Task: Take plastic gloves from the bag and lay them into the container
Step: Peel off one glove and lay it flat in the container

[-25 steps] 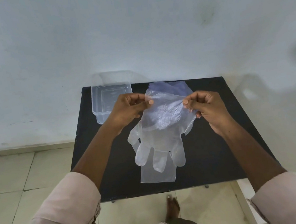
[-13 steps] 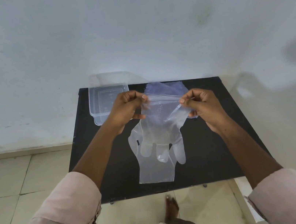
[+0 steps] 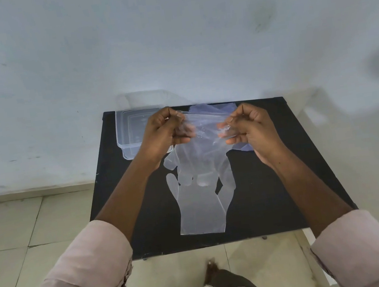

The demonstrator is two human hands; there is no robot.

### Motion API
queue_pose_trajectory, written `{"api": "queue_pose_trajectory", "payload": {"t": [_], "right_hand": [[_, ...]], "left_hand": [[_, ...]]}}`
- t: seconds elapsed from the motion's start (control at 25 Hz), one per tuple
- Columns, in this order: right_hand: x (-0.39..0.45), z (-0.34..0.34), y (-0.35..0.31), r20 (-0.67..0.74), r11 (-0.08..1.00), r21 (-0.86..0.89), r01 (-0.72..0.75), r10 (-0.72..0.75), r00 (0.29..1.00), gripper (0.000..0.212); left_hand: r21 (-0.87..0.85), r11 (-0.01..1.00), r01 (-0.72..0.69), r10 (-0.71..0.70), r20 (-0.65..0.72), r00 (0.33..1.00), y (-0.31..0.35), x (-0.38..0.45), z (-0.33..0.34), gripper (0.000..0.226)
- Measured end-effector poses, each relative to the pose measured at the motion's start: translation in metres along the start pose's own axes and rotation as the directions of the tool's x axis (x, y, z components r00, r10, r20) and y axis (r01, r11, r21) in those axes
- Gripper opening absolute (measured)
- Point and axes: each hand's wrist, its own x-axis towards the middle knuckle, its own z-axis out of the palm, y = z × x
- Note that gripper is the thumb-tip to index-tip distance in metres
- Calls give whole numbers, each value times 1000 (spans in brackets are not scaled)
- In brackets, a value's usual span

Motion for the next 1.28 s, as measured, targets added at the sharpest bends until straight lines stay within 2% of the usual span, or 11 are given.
{"api": "queue_pose_trajectory", "payload": {"t": [0.24,0.4,0.6,0.72,0.8,1.04,1.28], "right_hand": [[36,-5,7,0,997,-32,-67,67,998,9],[62,-4,17,4,993,-39,-110,110,994,11],[88,-1,21,112,983,41,-176,171,979,17],[104,6,24,172,984,24,-178,171,970,16],[116,17,27,169,985,18,-173,168,971,9],[174,74,28,149,980,29,-196,189,971,19],[273,152,24,60,971,-3,-237,237,970,15]], "left_hand": [[59,998,23,-18,-70,997,-1,24,6,21],[63,995,81,-72,-134,988,-3,39,6,16],[86,990,110,-93,-182,979,-9,60,-4,20],[87,987,138,-119,-193,974,-10,73,-17,21],[83,984,160,-142,-192,971,-13,84,-31,22],[32,977,210,-200,-187,962,-13,126,-92,24],[34,968,250,-234,-246,941,-5,213,-164,17]]}}
